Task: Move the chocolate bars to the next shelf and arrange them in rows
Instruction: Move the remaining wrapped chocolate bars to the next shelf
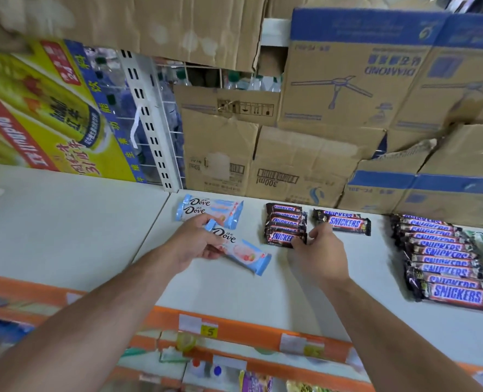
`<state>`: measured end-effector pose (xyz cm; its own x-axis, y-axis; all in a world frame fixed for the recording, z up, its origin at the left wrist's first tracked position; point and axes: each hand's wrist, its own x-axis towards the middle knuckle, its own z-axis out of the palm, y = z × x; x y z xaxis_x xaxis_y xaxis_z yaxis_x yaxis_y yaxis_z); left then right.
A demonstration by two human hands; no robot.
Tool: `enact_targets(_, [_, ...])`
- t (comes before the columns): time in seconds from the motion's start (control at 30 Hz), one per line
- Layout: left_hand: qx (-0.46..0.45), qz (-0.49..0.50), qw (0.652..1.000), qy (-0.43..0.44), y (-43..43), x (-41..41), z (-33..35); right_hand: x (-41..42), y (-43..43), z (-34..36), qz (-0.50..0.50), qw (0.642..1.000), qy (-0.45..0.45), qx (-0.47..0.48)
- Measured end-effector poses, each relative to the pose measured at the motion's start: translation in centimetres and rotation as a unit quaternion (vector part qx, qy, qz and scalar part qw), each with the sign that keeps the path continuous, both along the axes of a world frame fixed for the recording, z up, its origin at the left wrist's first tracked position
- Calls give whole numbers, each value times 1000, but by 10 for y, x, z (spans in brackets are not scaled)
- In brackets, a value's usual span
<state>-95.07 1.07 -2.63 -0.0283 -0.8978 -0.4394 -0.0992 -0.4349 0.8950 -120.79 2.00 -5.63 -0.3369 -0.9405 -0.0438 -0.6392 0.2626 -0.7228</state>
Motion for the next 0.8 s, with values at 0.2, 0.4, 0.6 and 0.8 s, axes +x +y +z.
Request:
enact_targets(0.2, [-11, 2, 1000, -3, 3, 23, -2, 9, 8, 3, -12, 999, 47, -15])
enact_targets(0.4, [-48, 23, 998, -40, -13, 60, -1, 48, 34, -21, 90, 952, 255, -146])
enact_targets(0.6, [-158, -3, 956, -247, -26, 82, -4, 106, 35, -29, 151, 915, 318, -196])
enact_targets(0.8, [-271, -79, 879, -384, -42, 93, -29, 103, 31, -33, 158, 917, 337, -142])
